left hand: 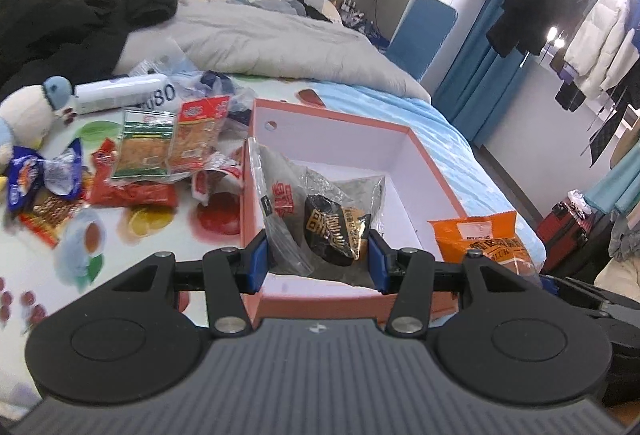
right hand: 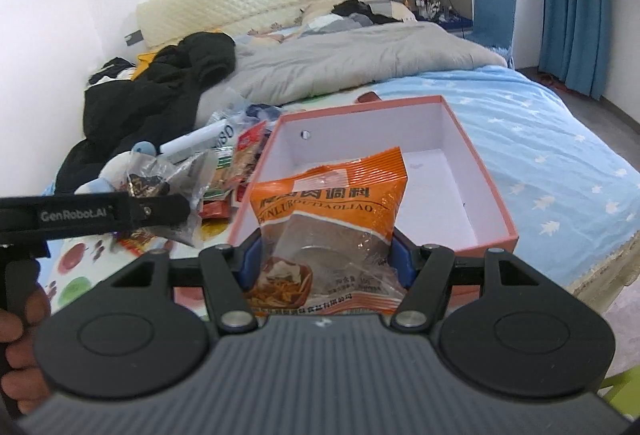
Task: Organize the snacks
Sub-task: 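Carry the orange bag with the right tool while the left tool carries the clear bag over the pink box, then open both tools to drop the two bags into the pink box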
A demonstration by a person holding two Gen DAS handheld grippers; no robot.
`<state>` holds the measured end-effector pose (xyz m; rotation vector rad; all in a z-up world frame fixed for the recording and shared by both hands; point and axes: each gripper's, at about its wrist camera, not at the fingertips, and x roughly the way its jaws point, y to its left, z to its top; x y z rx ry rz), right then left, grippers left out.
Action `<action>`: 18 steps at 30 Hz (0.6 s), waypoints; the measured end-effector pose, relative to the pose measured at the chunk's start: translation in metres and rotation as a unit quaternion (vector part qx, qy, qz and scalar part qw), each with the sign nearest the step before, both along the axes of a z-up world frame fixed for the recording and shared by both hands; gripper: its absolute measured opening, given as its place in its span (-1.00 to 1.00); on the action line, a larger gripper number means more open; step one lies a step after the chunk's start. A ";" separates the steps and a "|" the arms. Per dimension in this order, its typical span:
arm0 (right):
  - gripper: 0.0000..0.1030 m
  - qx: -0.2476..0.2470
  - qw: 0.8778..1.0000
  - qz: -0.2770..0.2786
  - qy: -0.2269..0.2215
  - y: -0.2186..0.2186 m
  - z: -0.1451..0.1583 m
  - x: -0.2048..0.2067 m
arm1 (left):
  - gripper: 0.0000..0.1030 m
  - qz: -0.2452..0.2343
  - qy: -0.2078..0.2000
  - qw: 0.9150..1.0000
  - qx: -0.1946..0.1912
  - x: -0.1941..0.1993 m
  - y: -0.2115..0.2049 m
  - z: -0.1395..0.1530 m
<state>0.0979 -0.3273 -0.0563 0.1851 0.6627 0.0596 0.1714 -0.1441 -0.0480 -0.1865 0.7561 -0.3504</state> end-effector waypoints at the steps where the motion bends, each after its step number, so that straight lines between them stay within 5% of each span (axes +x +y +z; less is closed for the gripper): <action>1: 0.27 0.002 1.000 -0.001 0.003 -0.004 -0.003 0.008 | 0.07 -0.003 0.004 1.000 0.004 0.010 -0.006 -0.003; 18: 0.29 0.002 0.998 -0.018 0.065 -0.058 -0.067 0.114 | 0.07 -0.058 0.074 0.994 0.047 0.144 -0.079 -0.079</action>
